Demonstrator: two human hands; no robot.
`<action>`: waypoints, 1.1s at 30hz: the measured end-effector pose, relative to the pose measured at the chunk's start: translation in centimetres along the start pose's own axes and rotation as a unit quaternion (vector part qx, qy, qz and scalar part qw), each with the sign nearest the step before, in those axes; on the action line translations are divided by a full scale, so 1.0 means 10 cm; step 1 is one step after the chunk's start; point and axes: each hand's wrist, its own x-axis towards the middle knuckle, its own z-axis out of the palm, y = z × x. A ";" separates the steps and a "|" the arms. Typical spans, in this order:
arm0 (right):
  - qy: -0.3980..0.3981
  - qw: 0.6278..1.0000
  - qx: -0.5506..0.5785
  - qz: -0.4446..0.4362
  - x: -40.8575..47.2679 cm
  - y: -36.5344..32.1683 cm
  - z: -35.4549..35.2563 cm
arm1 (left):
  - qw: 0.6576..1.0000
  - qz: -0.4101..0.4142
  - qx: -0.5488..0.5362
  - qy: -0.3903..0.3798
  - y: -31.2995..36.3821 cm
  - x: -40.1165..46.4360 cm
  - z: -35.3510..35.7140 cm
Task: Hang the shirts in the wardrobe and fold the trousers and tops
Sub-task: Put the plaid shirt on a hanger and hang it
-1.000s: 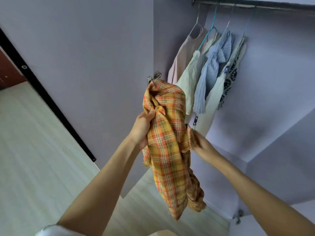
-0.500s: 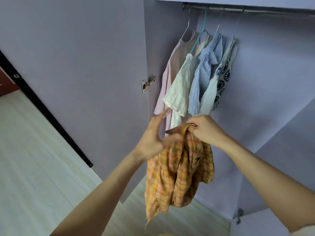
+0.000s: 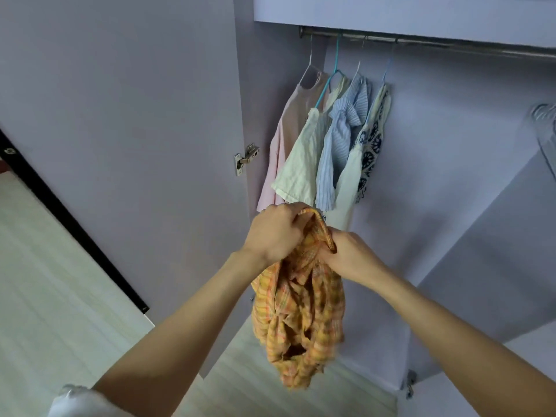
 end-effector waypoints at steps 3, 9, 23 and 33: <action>0.019 0.998 -0.007 0.053 -0.01 0.18 0.09 | 1.000 -0.010 0.000 0.026 0.08 0.12 -0.06; 0.059 0.979 -0.069 0.183 -0.04 0.62 -0.17 | 0.986 -0.057 -0.089 0.126 -0.02 0.38 -0.26; 0.153 0.927 0.108 0.326 -0.35 1.40 -1.33 | 0.980 -0.005 -0.198 0.005 0.38 1.25 0.19; 0.423 0.807 -0.239 0.336 -0.21 2.32 -2.30 | 0.974 0.095 -0.204 0.007 1.60 2.16 0.99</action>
